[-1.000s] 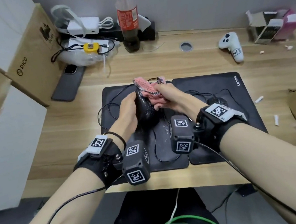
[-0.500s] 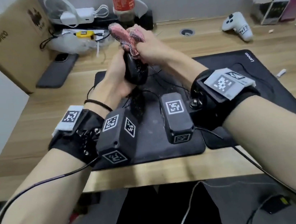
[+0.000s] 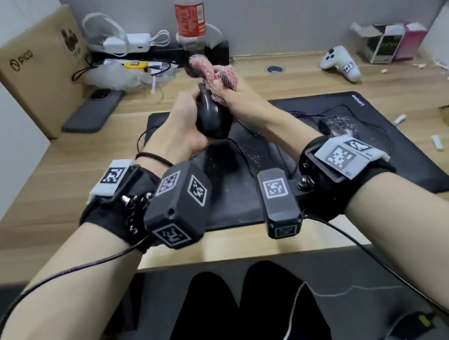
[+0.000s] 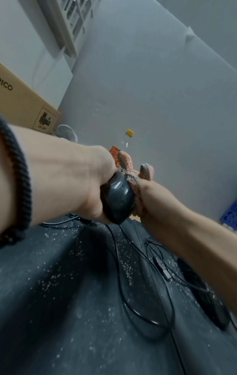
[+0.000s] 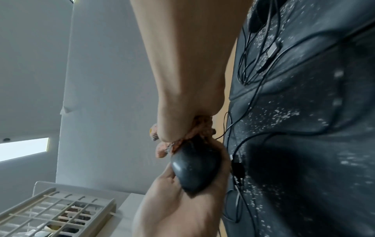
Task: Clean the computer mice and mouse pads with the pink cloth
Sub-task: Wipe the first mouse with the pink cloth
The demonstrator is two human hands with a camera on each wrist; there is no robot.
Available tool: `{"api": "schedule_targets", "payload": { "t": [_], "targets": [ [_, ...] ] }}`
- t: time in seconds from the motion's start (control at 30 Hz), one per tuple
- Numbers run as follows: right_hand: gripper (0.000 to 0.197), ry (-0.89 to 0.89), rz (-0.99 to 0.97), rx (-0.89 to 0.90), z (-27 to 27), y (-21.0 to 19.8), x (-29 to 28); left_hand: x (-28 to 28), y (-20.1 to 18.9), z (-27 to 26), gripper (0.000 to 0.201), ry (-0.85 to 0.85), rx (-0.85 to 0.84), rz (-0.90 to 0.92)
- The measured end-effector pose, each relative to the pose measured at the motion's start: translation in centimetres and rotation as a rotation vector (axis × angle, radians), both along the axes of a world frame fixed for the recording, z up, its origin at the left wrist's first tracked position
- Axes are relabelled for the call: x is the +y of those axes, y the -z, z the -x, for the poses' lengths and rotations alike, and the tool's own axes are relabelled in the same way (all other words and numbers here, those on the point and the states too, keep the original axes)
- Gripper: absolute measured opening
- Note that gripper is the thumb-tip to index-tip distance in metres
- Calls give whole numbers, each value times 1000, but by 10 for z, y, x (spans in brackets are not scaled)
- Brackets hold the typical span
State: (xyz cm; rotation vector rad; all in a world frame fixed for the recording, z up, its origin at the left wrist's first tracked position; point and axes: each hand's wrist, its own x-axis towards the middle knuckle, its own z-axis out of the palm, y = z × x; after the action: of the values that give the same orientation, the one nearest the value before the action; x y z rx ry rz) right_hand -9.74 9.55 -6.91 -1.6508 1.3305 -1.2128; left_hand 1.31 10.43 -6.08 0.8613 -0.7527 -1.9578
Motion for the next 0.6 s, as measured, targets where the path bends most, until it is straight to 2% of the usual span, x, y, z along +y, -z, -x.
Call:
{"api": "schedule_targets", "payload": {
  "t": [0.07,0.1,0.2,0.3,0.37,0.43,0.53,0.6],
  "targets": [
    [34,42,-5,93,0,-8,-9,0,3,3,35,19,-53,-2],
    [34,41,5,142,-1,-11,-13,-2,3,3,35,13,-62,-13],
    [47,-37,48,178,-6,-14,-16,-13,-2,1,35,-30,-55,-53],
    [48,-143,143,244,-3,-3,-12,-20,-9,-1,41,-111,-5,-122],
    [47,-209,134,190,2,3,-9,-20,-11,-1,42,-120,-32,-124],
    [42,-216,65,51,8,3,-9,-15,-13,2,38,-67,-58,-95],
    [33,-20,-10,-84,13,-11,-18,-4,-14,9,36,43,-165,-24],
    [25,53,-79,-60,13,-22,-25,1,-17,11,35,43,-193,10]
  ]
}}
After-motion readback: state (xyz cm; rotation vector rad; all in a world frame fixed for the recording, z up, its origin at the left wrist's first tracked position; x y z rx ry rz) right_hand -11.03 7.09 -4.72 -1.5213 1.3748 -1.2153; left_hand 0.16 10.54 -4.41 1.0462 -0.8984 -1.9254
